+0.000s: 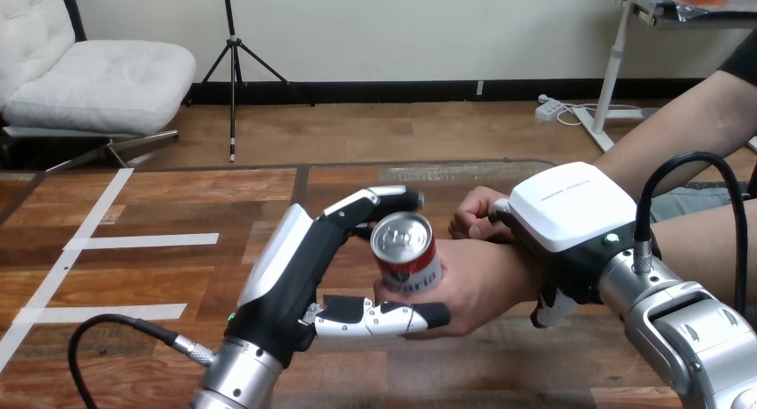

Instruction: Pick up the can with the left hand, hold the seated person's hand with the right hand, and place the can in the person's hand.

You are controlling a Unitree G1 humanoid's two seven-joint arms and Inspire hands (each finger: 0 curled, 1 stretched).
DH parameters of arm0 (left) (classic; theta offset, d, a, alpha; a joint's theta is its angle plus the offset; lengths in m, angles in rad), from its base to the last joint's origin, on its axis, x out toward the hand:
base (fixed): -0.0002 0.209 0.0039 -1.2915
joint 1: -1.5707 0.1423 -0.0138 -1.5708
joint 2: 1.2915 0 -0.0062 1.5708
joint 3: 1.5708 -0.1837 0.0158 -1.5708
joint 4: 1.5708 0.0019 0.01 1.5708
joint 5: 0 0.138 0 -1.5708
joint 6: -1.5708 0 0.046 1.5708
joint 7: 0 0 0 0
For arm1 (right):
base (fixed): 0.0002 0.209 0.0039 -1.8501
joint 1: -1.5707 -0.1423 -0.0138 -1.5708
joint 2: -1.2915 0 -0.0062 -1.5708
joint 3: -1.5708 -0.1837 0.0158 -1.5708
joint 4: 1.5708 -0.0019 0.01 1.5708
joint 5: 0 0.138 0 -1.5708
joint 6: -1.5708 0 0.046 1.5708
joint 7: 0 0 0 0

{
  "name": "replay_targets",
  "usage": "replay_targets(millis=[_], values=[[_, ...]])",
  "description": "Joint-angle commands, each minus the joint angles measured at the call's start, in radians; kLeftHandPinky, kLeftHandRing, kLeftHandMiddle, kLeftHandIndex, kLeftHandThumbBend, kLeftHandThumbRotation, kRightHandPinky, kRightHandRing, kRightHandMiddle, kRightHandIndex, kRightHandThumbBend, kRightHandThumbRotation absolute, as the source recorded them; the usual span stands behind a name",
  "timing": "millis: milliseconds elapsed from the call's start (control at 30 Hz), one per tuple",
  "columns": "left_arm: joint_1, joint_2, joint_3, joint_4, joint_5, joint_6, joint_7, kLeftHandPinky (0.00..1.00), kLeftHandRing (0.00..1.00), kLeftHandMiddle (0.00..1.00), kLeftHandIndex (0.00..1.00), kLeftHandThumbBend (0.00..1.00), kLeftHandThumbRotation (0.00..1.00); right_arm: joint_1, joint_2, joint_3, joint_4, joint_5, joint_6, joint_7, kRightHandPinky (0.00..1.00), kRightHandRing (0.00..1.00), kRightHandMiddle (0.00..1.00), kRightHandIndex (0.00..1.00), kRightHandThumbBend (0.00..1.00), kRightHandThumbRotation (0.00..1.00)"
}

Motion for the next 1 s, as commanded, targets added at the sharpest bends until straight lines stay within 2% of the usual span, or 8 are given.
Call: replay_targets(millis=[0, 967], values=[[-0.061, 0.008, -0.002, -0.034, -0.001, -0.007, 0.003, 1.00, 1.00, 1.00, 1.00, 1.00, 0.49, -0.070, -0.009, -0.004, 0.002, -0.027, -0.002, -0.001, 0.86, 0.96, 0.98, 0.94, 0.86, 0.16], [-0.071, 0.019, -0.002, -0.017, 0.010, -0.015, 0.015, 1.00, 1.00, 1.00, 1.00, 1.00, 0.55, -0.070, 0.008, -0.006, 0.011, -0.043, 0.001, -0.011, 0.94, 0.98, 0.99, 0.97, 0.87, 0.19]])
